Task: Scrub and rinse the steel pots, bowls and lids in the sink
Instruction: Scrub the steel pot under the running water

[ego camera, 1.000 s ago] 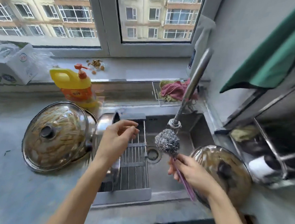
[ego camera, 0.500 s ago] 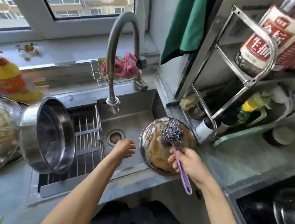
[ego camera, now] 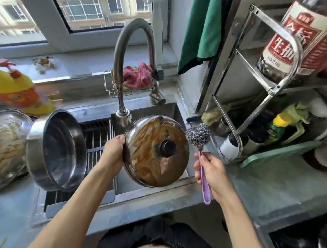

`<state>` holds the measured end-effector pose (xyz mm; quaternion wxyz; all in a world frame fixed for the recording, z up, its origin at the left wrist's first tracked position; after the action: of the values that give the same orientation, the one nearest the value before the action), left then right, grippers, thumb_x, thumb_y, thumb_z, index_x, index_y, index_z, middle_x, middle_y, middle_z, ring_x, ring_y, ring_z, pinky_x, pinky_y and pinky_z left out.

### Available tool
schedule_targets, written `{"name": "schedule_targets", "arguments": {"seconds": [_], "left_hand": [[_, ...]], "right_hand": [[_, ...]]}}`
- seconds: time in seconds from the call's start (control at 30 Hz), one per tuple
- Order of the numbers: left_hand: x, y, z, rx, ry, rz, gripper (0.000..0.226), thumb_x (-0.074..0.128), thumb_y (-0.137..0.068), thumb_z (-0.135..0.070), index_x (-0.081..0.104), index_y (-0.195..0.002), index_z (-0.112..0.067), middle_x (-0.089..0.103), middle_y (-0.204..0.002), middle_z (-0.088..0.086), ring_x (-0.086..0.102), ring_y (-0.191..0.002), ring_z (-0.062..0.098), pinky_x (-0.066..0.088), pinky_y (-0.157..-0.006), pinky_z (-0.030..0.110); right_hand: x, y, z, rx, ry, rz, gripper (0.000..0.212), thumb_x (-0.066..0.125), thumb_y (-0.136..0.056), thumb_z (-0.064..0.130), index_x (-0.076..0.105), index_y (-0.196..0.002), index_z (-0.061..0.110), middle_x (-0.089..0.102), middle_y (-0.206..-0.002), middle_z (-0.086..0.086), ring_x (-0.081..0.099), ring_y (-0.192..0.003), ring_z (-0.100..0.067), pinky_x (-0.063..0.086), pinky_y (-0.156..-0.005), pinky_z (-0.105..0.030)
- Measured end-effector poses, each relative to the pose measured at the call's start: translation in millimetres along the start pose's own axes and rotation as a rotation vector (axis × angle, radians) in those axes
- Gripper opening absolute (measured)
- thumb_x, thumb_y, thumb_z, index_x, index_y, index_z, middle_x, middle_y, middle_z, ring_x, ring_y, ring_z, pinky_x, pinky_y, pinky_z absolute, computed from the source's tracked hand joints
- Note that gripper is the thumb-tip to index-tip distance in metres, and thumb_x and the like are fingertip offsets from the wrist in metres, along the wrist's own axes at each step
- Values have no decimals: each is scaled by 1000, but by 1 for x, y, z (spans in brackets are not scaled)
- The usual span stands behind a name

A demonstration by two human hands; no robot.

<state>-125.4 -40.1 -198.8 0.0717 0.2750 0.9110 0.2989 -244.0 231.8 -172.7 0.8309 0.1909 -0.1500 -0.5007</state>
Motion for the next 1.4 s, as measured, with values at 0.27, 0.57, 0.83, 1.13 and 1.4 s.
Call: {"name": "schedule_targets", "arguments": {"seconds": [0.27,0.57,0.83,1.13,1.4], "left_hand": [[-32,1,12,-146,138,-175,23,37,-74,-4,35,-59,-21,38,-59,2,42,-49,19,43,-53,25],[-50,3,35,-188,268,-404,13,43,-69,-5,44,-63,-17,51,-67,8,54,-65,25,48,-69,37],[-51,-4,28,-3,69,-372,41,47,-95,-22,44,-54,-21,41,-46,-2,36,-31,12,27,-36,19],[-57,-19,8,-19,-118,-391,49,53,-84,-41,58,-40,-22,58,-58,2,54,-68,24,44,-69,42],[-38,-36,7,-53,-109,-344,33,59,-88,-37,64,-65,-14,66,-74,8,60,-76,24,51,-76,43]], "right_hand": [[40,-25,0,-211,311,5,10,52,-101,22,60,-98,27,64,-80,-1,47,-55,-5,34,-52,-24],[62,-40,19,-349,694,41,15,52,-100,28,66,-100,23,64,-69,3,59,-63,-10,45,-59,-30],[140,-39,21,-669,1180,366,29,43,-101,30,60,-124,37,60,-87,-3,58,-81,-28,42,-63,-35],[134,-60,6,-706,1184,282,46,43,-99,17,39,-135,46,52,-77,0,62,-73,-34,40,-54,-35],[124,-79,7,-619,1160,167,58,42,-96,12,34,-141,48,48,-82,1,62,-78,-37,41,-59,-40]]}}
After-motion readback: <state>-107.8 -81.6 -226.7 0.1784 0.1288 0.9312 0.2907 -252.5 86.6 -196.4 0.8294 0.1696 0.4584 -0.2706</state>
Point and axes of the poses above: each hand's wrist, its own y-axis away from the middle knuckle, its own x-axis out of the palm, z = x × y, the point moved 5 cm from there along -y, towards the middle knuckle
